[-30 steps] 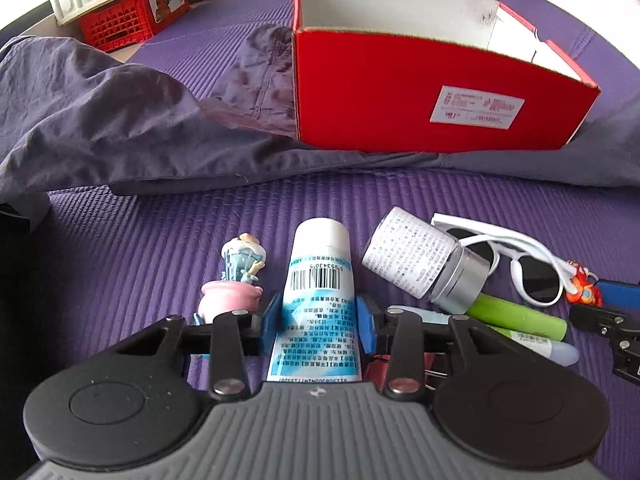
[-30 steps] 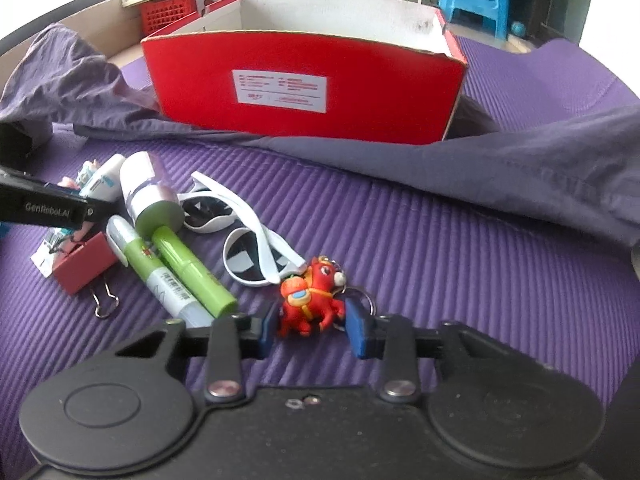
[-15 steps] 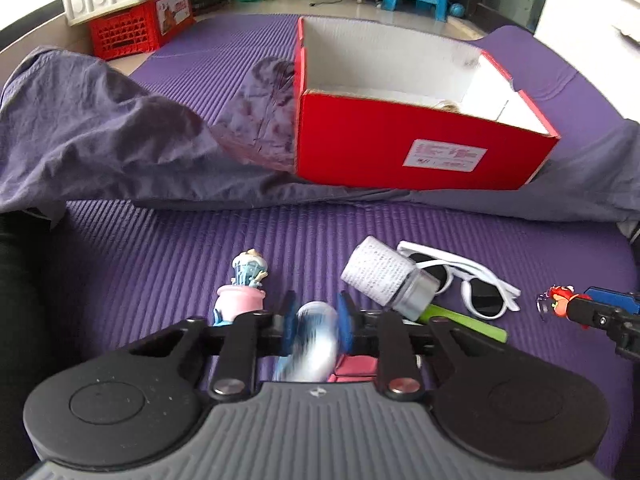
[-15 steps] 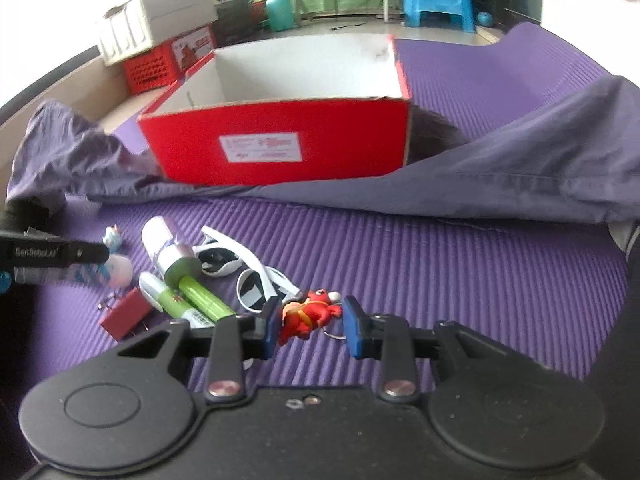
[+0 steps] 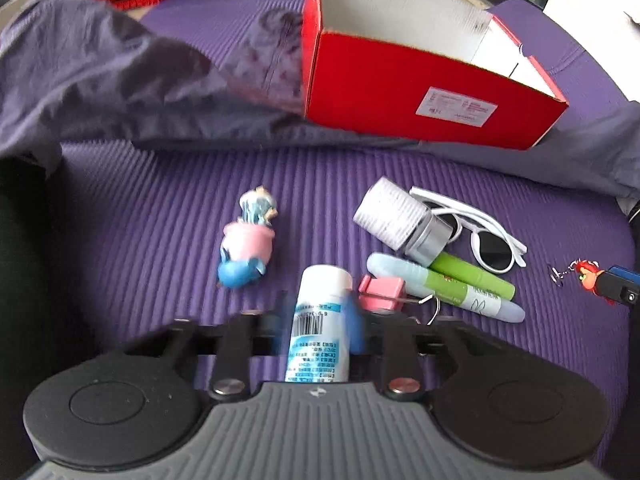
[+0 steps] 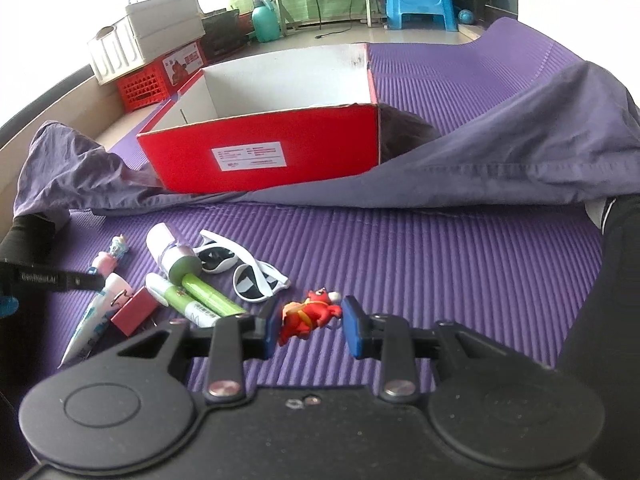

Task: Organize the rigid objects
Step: 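Carry the toothpaste tube and red keychain figure over the red shoebox with both tools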

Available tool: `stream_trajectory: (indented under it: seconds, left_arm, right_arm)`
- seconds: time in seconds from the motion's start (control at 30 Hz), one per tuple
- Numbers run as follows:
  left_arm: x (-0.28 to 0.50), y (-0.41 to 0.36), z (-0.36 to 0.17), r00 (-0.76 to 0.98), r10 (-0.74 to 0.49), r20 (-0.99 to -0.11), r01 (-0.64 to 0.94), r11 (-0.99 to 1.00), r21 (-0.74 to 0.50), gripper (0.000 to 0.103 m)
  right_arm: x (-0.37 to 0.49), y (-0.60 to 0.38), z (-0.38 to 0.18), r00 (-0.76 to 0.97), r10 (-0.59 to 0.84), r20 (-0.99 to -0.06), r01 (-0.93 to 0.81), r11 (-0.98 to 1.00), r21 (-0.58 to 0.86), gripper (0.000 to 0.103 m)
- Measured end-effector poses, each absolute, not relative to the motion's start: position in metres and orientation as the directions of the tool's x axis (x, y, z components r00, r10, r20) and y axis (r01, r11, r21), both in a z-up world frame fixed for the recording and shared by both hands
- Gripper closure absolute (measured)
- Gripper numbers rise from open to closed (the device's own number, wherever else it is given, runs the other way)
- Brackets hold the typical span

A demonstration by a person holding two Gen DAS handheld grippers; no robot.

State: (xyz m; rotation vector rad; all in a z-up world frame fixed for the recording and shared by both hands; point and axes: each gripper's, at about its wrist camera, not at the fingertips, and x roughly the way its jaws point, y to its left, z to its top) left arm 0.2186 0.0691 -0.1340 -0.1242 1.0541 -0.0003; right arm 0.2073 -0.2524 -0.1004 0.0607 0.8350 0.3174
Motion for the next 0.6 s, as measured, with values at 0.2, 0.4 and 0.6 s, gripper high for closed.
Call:
stream_trajectory:
  seconds: [0.2,0.4,0.6]
  left_arm:
    - [0.222,0.067,-0.148,0.463,-0.028,-0.886,-0.066,0.996,-0.066,0.031]
    - [0.225,0.084,-0.155,0.440,-0.102,-0.892,-0.126,0.977,-0.174,0.040]
    - [0.224,0.073,-0.151,0.461,-0.087,-0.883,-0.083,0.987,-0.141,0.058]
  right_arm:
    - [0.207,-0.253,-0.104,0.625,0.307,-0.718,-0.250,0.950,0.189,0.072]
    - [0.210,-0.254,-0.107,0.618,0.316,-0.720,-0.247,0.948,0.204,0.072]
    - [0.211,-0.250,-0.109,0.614,0.314,-0.725,-0.252,0.948,0.197,0.072]
